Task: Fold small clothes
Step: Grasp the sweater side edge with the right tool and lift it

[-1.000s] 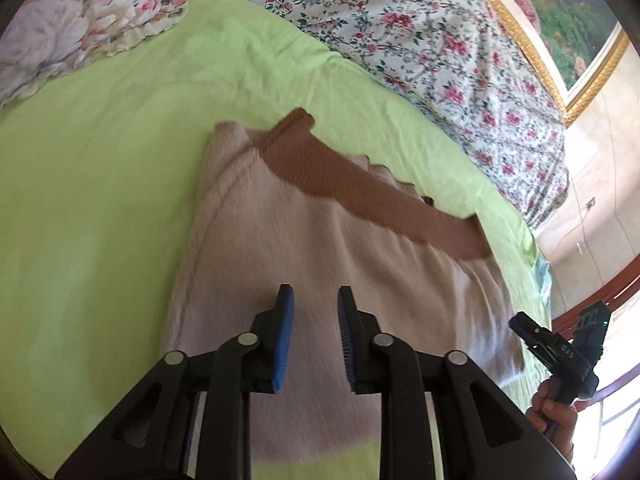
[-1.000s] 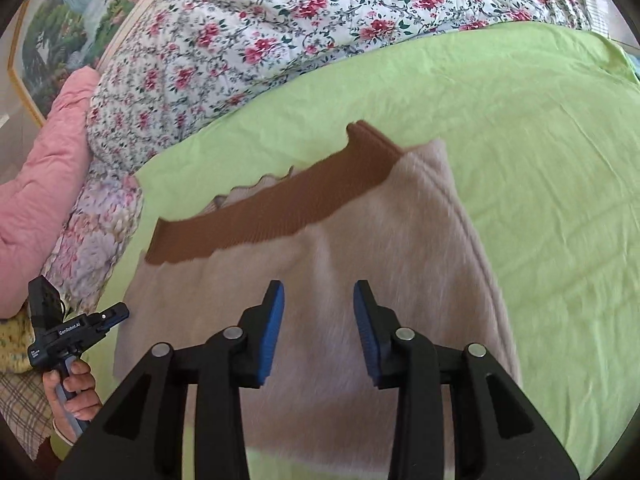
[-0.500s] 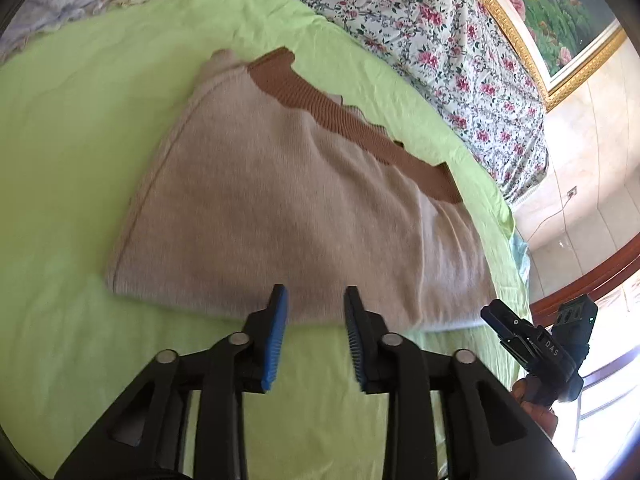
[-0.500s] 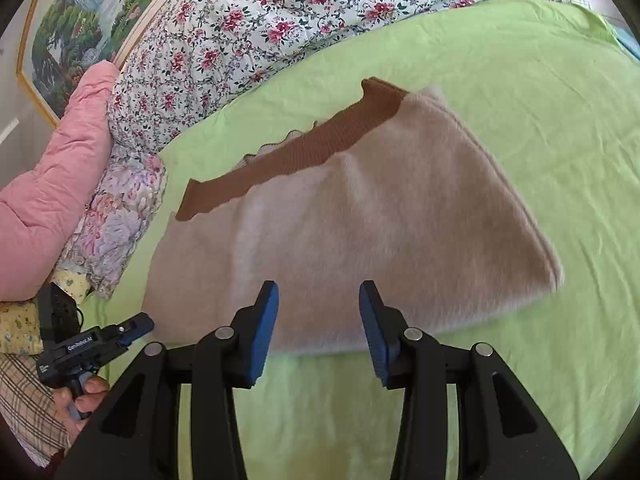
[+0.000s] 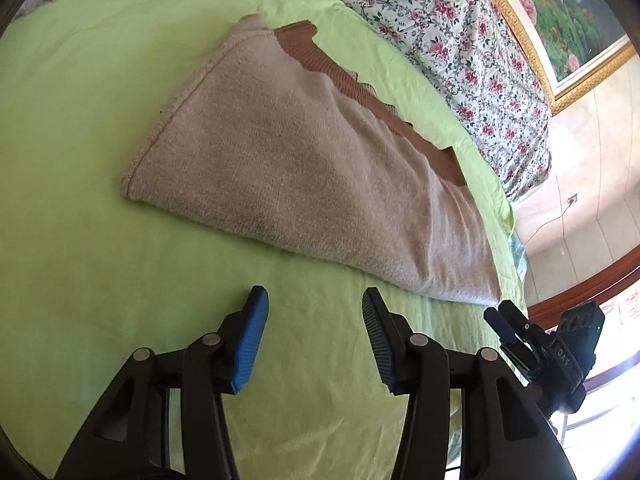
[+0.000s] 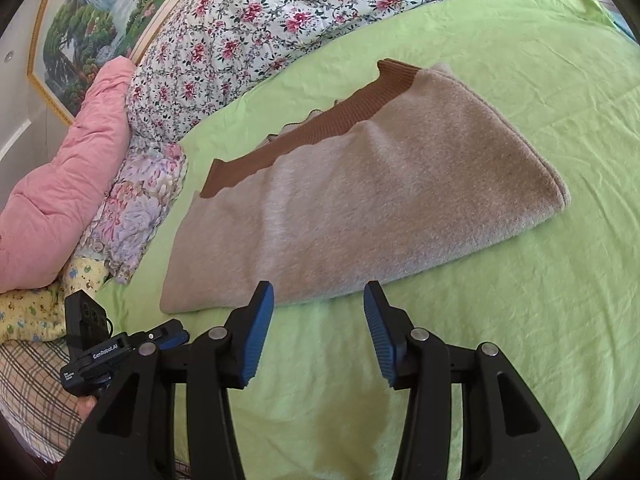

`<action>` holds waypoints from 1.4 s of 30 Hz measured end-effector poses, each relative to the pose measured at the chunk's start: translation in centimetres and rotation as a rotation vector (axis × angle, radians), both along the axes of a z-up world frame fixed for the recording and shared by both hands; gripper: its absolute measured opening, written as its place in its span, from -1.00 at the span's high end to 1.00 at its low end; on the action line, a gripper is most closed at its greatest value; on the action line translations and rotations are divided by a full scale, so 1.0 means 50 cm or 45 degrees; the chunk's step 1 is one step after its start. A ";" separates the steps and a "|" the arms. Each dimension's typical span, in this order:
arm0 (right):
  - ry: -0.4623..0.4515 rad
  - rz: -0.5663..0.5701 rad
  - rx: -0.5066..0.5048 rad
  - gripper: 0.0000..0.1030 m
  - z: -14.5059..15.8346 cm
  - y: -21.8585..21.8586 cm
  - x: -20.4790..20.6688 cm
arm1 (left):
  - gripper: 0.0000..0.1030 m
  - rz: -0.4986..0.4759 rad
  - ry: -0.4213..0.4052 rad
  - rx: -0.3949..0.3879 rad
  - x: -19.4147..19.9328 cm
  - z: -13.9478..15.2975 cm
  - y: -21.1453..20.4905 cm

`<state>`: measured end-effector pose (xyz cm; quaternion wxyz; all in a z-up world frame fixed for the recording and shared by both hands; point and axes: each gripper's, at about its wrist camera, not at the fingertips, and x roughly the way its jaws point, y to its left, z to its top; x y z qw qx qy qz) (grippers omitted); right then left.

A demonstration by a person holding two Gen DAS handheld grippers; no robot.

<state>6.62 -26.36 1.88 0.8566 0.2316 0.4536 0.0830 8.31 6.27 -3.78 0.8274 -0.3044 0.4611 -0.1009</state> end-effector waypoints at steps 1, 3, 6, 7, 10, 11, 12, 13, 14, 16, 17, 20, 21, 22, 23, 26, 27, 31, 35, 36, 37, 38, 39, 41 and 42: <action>0.000 0.001 0.000 0.05 0.000 0.001 -0.001 | -0.05 0.002 -0.001 -0.007 0.001 0.001 0.002; 0.001 0.000 0.001 0.04 0.000 0.003 -0.004 | -0.12 0.025 -0.004 -0.014 0.005 0.002 0.007; -0.004 0.001 -0.003 0.04 0.002 0.007 -0.006 | -0.20 0.067 0.004 -0.036 0.015 -0.004 0.022; -0.003 0.002 -0.008 0.04 0.002 0.009 -0.006 | -0.21 0.087 0.011 -0.054 0.020 -0.010 0.032; -0.003 0.004 -0.012 0.04 0.003 0.010 -0.003 | -0.21 0.158 0.024 -0.149 0.045 -0.029 0.059; -0.003 0.001 -0.013 0.04 0.003 0.011 -0.005 | -0.21 0.184 0.020 -0.167 0.052 -0.031 0.066; -0.003 0.000 -0.013 0.04 0.003 0.012 -0.005 | -0.21 0.211 0.011 -0.174 0.064 -0.032 0.072; -0.002 -0.002 -0.012 0.04 0.003 0.012 -0.005 | -0.21 0.226 0.006 -0.172 0.072 -0.033 0.075; -0.001 -0.003 -0.010 0.04 0.002 0.012 -0.004 | -0.21 0.239 -0.001 -0.169 0.081 -0.034 0.078; 0.002 -0.005 -0.009 0.04 0.001 0.011 -0.002 | -0.21 0.269 -0.011 -0.159 0.102 -0.035 0.081; 0.002 -0.007 -0.009 0.04 0.001 0.009 0.000 | -0.20 0.280 -0.015 -0.144 0.113 -0.033 0.083; 0.002 -0.008 -0.011 0.04 0.001 0.001 0.008 | 0.00 0.309 -0.013 -0.087 0.139 -0.025 0.086; 0.000 -0.008 -0.011 0.04 0.001 -0.002 0.012 | 0.22 0.318 -0.013 -0.062 0.147 -0.021 0.087; 0.000 -0.011 -0.012 0.04 0.001 -0.004 0.014 | 0.37 0.328 -0.012 -0.034 0.153 -0.017 0.087; -0.002 -0.015 -0.012 0.04 0.001 -0.009 0.017 | 0.63 0.332 -0.018 -0.009 0.158 -0.011 0.086; -0.014 -0.022 -0.007 0.04 0.007 -0.026 0.034 | 0.79 0.304 -0.098 0.108 0.165 0.029 0.062; -0.022 -0.028 -0.005 0.04 0.009 -0.033 0.041 | 0.82 0.280 -0.137 0.158 0.166 0.047 0.045; -0.048 -0.050 0.012 0.04 0.021 -0.074 0.074 | 0.85 0.122 -0.303 0.255 0.174 0.122 -0.043; -0.058 -0.066 -0.013 0.04 0.032 -0.119 0.116 | 0.85 -0.074 -0.429 0.244 0.196 0.169 -0.147; -0.058 -0.067 -0.001 0.04 0.033 -0.132 0.128 | 0.86 -0.138 -0.438 0.245 0.209 0.170 -0.182; -0.053 -0.068 0.020 0.04 0.034 -0.146 0.140 | 0.86 -0.176 -0.437 0.254 0.218 0.166 -0.208; -0.048 -0.068 0.038 0.04 0.035 -0.159 0.152 | 0.86 -0.215 -0.435 0.265 0.228 0.158 -0.234; -0.040 -0.061 0.062 0.04 0.035 -0.170 0.165 | 0.87 -0.259 -0.430 0.275 0.239 0.145 -0.262; -0.022 -0.034 0.138 0.03 0.033 -0.190 0.193 | 0.88 -0.322 -0.385 0.294 0.261 0.110 -0.301; -0.013 -0.021 0.169 0.04 0.032 -0.192 0.203 | 0.88 -0.347 -0.350 0.290 0.273 0.090 -0.315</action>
